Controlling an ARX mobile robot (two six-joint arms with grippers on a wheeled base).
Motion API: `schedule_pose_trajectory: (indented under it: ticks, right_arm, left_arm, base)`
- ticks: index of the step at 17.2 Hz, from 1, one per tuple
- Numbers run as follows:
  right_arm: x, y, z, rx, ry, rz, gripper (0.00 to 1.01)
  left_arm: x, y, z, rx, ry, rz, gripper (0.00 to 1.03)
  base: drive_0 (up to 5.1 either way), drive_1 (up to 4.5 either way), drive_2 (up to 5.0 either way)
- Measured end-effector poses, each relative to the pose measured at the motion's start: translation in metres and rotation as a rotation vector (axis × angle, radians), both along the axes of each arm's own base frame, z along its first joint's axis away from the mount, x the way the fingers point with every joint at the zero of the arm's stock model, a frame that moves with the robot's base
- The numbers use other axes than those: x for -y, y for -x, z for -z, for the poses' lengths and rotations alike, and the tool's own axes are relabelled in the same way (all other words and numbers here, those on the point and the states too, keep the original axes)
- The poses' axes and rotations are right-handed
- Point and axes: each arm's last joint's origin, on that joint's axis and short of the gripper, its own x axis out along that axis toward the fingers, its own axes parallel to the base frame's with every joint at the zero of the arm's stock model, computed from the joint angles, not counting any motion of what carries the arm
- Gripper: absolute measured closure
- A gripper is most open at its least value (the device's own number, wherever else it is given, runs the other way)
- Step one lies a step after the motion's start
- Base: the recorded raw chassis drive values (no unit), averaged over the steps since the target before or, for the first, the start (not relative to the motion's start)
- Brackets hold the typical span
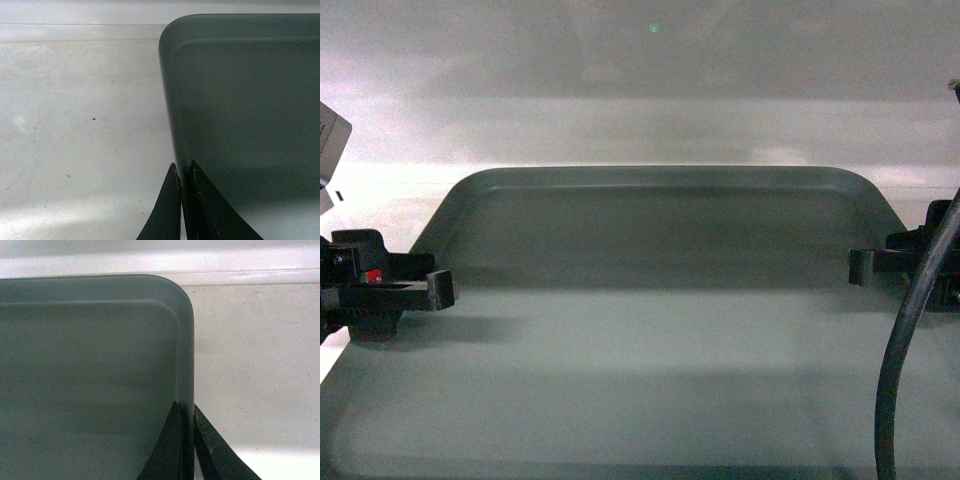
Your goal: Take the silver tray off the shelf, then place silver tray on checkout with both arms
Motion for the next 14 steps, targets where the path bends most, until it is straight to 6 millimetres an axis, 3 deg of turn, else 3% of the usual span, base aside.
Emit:
schedule_pose_trajectory:
  ticks: [11, 14]
  right_arm:
    - [-0.0001, -0.0004, -0.0005, 0.002, 0.0, 0.0, 0.98]
    - [-0.0004, -0.0013, -0.0016, 0.007, 0.0, 0.001, 0.98]
  left_arm:
    - [0.0, 0.0, -0.0001, 0.001, 0.0, -0.001, 1.0]
    - [-0.0001, 0.0002, 0.0002, 0.001, -0.001, -0.003, 1.0]
  base:
    - [0.0, 0.0, 0.0]
    - [0.1, -4.13, 4.2]
